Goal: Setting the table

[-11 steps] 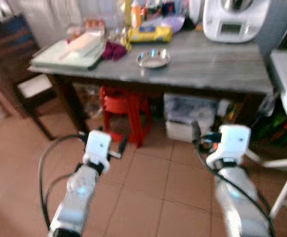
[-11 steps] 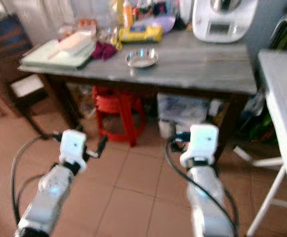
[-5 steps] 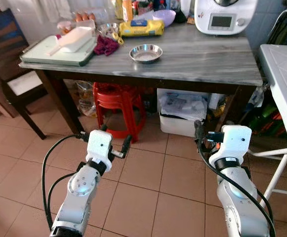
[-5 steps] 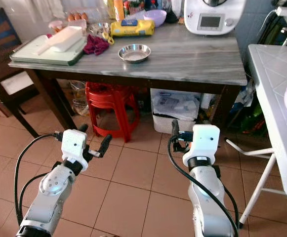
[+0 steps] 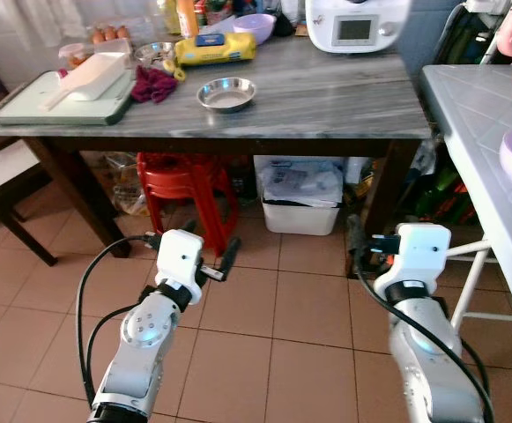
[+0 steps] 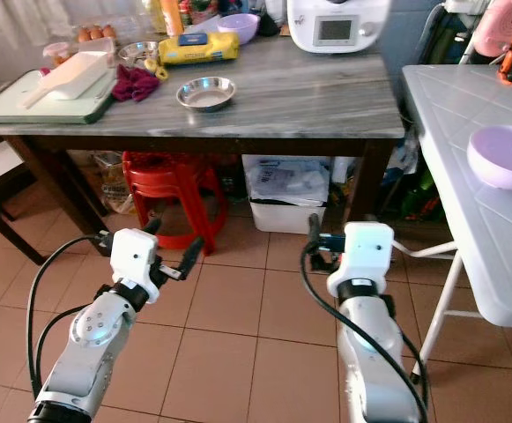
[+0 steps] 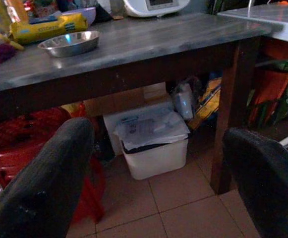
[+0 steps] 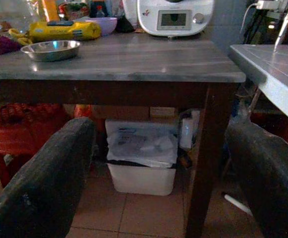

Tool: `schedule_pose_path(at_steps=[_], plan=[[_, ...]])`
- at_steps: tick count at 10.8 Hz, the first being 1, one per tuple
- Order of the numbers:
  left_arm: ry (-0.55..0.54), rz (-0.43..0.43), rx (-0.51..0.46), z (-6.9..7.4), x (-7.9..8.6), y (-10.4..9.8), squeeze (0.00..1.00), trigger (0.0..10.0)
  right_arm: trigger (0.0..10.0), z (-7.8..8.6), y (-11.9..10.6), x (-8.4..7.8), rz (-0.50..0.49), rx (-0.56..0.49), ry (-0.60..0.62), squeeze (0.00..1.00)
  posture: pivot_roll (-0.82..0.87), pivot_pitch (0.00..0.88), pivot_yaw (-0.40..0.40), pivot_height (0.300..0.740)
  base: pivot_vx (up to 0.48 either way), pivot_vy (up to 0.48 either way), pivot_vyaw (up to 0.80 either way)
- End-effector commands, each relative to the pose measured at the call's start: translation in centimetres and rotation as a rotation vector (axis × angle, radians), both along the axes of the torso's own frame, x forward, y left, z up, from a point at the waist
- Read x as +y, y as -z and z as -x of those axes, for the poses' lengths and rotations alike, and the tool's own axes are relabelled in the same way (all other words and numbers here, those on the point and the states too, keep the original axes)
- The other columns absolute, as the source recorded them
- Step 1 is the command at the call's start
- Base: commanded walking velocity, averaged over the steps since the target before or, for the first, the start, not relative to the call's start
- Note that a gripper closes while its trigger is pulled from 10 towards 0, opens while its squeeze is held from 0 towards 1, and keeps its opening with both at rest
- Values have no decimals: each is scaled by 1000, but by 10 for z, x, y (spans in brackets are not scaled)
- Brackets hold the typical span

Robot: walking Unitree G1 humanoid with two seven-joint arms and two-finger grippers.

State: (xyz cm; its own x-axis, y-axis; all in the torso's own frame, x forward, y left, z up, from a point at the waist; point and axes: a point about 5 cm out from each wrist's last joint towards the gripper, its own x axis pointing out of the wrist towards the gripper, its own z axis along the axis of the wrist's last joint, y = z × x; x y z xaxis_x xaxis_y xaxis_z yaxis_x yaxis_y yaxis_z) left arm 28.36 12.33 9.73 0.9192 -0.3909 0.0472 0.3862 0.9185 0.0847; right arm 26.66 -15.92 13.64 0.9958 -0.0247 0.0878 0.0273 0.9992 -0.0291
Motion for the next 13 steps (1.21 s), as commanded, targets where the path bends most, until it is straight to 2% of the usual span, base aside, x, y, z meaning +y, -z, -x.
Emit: schedule_pose_path(at_steps=[1,7,11,13], plan=[[-9,-8,5,2,5,1,0,10000,10000,1,-1,3,-2,-6,-7,0,-74,92,101,740,0,0,0],[9,-11,15,3,5,1,0,10000,10000,1,1,0,-1,2,16,0,-74,99,110,740,0,-392,0],[18,-12,17,2,3,2,0,10000,10000,0,0,-3,5,-2,31,0,-79,98,105,740,0,-392,-594],[21,-13,18,3,1,3,0,10000,10000,-2,0,-3,12,-6,24,0,-79,95,101,740,0,-371,0]])
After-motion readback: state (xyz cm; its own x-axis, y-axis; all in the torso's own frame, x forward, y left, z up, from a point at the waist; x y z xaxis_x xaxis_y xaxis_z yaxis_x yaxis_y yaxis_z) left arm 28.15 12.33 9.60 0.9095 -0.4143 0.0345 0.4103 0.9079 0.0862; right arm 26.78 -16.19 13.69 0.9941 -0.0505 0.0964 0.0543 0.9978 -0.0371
